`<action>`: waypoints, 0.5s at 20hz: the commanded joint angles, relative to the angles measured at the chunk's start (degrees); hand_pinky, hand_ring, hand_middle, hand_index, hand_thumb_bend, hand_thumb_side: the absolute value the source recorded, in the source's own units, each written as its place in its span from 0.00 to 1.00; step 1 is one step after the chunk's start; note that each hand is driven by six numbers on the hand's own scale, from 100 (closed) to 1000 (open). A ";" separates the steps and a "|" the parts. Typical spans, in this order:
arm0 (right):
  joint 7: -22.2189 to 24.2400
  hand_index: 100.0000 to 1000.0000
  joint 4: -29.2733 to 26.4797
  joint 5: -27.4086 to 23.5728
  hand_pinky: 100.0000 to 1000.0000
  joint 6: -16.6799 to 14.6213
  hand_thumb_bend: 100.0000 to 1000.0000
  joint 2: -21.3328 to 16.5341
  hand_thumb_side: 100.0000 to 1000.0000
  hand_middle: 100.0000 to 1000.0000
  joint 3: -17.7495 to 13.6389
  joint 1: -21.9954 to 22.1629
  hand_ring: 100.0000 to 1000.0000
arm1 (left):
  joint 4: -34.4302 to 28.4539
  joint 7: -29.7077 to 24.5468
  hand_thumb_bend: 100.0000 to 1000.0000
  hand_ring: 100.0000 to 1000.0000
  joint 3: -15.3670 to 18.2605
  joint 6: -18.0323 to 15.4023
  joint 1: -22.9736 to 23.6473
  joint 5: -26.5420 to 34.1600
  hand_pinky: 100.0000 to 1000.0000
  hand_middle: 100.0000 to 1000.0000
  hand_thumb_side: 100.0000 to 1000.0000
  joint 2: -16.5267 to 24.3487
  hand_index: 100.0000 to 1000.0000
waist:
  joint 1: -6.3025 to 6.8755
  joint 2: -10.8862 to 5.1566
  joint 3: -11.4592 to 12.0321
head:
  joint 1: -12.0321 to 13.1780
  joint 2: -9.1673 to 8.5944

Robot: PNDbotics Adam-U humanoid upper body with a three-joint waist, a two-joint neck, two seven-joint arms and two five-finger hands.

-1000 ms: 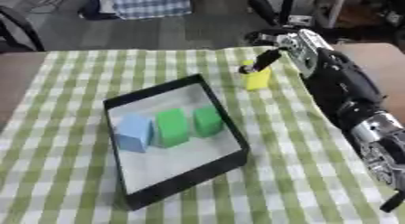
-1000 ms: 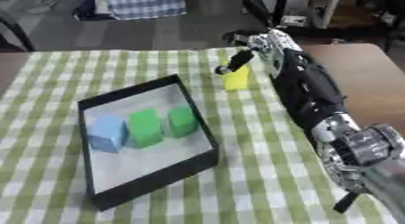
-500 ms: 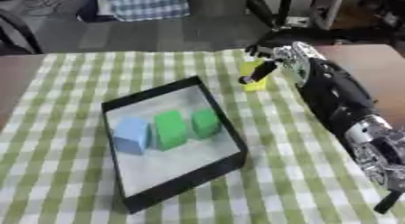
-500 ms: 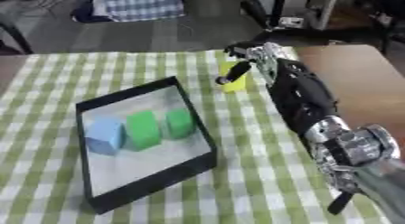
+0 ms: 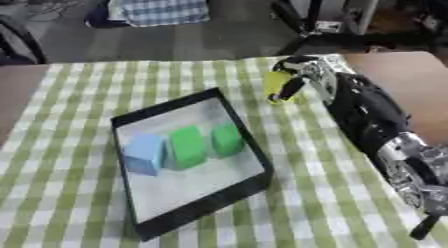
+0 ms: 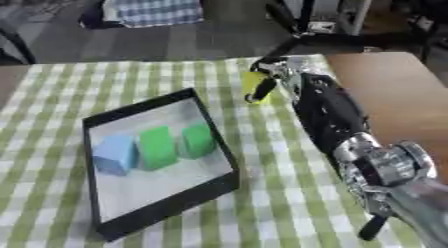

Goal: Pick up objects on the table and place them in the box.

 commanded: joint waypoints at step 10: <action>-13.61 0.48 -16.51 -7.41 0.45 -5.94 0.00 -1.69 0.01 0.35 2.59 -0.72 0.38 | -0.68 0.19 0.61 0.64 0.48 0.04 -0.39 0.22 0.68 0.66 0.80 1.21 0.88 | 0.36 0.04 -0.77 | 0.72 0.44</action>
